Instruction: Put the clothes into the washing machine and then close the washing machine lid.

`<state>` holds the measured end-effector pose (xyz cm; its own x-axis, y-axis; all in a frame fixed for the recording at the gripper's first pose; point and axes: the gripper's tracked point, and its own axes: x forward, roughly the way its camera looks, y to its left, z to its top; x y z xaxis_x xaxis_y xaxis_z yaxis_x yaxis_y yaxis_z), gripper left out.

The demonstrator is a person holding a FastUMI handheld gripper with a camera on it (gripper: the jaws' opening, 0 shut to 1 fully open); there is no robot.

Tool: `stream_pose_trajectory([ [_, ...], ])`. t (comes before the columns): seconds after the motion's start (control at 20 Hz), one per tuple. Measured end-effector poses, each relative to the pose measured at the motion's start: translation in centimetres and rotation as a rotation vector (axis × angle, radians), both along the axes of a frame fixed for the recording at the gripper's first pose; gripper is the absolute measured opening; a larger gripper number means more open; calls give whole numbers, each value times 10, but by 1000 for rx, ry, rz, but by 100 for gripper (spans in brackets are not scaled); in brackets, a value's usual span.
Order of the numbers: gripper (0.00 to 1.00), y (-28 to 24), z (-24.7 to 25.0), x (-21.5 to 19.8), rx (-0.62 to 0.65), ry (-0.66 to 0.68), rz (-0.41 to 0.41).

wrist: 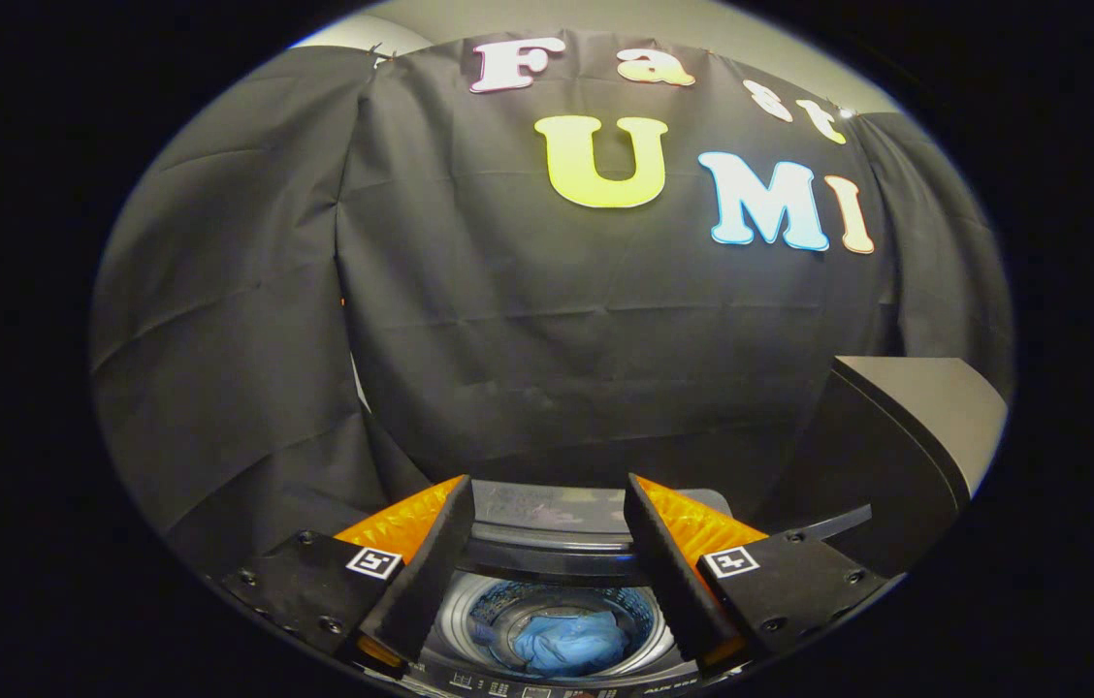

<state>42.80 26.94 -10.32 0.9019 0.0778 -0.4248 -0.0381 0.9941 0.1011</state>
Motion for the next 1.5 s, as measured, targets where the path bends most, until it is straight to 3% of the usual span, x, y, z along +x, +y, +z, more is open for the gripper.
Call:
stream_pose_trajectory([
  [0.35, 98, -11, -91, -115, -100, 164, 46],
  [0.7, 99, -44, -110, -178, -137, 164, 119],
  [1.05, 99, -119, -90, -239, -94, 75, 208],
  [1.5, 99, -250, -41, -301, -4, -88, 134],
])
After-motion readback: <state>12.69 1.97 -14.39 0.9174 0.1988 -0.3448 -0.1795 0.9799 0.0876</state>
